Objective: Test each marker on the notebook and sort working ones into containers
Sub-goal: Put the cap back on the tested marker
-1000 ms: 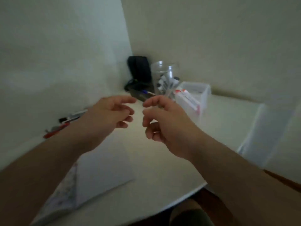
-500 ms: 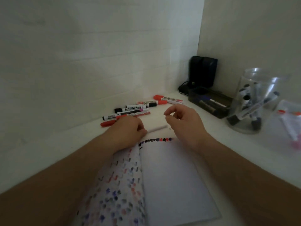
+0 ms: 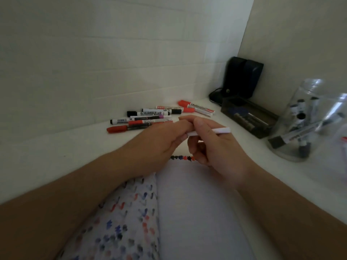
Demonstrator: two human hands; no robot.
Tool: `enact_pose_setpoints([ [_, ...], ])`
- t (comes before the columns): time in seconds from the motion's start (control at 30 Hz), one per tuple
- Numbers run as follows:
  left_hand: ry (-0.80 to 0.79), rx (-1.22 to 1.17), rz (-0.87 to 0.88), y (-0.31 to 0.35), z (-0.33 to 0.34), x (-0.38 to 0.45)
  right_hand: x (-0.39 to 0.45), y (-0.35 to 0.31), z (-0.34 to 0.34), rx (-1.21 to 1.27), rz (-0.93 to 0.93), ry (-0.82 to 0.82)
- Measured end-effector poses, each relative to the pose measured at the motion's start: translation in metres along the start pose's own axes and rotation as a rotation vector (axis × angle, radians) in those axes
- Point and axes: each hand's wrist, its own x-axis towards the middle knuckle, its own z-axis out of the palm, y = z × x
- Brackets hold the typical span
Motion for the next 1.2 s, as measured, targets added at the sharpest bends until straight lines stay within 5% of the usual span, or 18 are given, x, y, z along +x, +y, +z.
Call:
enact_pose_setpoints([
  [0.33,-0.002,-0.110,-0.048,0.006,-0.001,0.001,0.003,0.001,-0.003,0.222,0.108,-0.010],
  [0.47,-0.055,-0.155,-0.254,0.001,0.001,-0.004,0.011,-0.013,-0.040,0.381,0.189,0.064],
  [0.63,-0.316,0.013,-0.261,0.000,0.005,-0.008,0.007,-0.003,-0.061,-0.128,0.286,0.065],
  [0.83,-0.391,0.031,-0.292,0.002,0.005,-0.004,0.006,0.011,-0.043,-0.386,0.253,0.075],
  [1.2,-0.399,0.031,-0.304,0.001,0.006,-0.003,0.010,0.016,-0.044,-0.344,0.370,0.149],
])
